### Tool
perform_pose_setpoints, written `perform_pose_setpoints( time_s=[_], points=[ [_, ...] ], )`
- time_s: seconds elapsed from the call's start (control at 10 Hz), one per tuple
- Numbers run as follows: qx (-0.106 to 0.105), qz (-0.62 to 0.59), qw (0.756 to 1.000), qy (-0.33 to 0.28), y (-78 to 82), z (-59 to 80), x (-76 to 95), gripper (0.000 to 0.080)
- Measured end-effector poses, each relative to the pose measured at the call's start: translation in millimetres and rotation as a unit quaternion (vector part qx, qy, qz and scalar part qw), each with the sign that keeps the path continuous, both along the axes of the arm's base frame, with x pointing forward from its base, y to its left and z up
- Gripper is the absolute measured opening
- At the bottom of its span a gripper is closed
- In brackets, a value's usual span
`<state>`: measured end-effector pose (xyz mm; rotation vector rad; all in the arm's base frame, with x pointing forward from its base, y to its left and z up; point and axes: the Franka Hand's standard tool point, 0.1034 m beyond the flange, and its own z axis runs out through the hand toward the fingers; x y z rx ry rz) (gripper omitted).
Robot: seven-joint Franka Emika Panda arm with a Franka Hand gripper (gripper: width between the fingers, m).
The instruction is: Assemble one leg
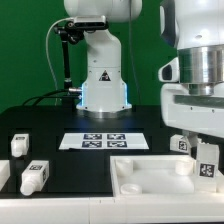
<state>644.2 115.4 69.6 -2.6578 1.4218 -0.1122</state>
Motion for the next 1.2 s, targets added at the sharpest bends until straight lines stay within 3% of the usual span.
perform_pose_setpoints(
  time_s=[0.4, 0.5, 0.6, 0.7, 0.8, 0.9, 1.0, 1.2],
  points=[
    [-0.023, 0.143, 0.989, -0.010, -2.1, 0.1, 0.7, 0.0649],
    [-0.065, 0.312, 0.948, -0.018, -4.2, 3.0, 7.1, 0.0649],
    [-0.068, 0.340, 0.938, -0.020, -8.2, 2.9, 9.3, 0.0649],
    [-0.064, 0.310, 0.948, -0.019, -7.4, 2.7, 9.0, 0.0633],
    [-0.064, 0.311, 0.948, -0.019, -7.7, 2.6, 9.1, 0.0506],
    [-0.058, 0.275, 0.959, -0.018, -7.3, 2.5, 9.0, 0.0506],
    [-0.054, 0.236, 0.970, -0.015, -7.8, 2.3, 8.8, 0.0306],
    [-0.049, 0.161, 0.986, -0.008, -10.1, 1.9, 7.9, 0.0289]
  ],
)
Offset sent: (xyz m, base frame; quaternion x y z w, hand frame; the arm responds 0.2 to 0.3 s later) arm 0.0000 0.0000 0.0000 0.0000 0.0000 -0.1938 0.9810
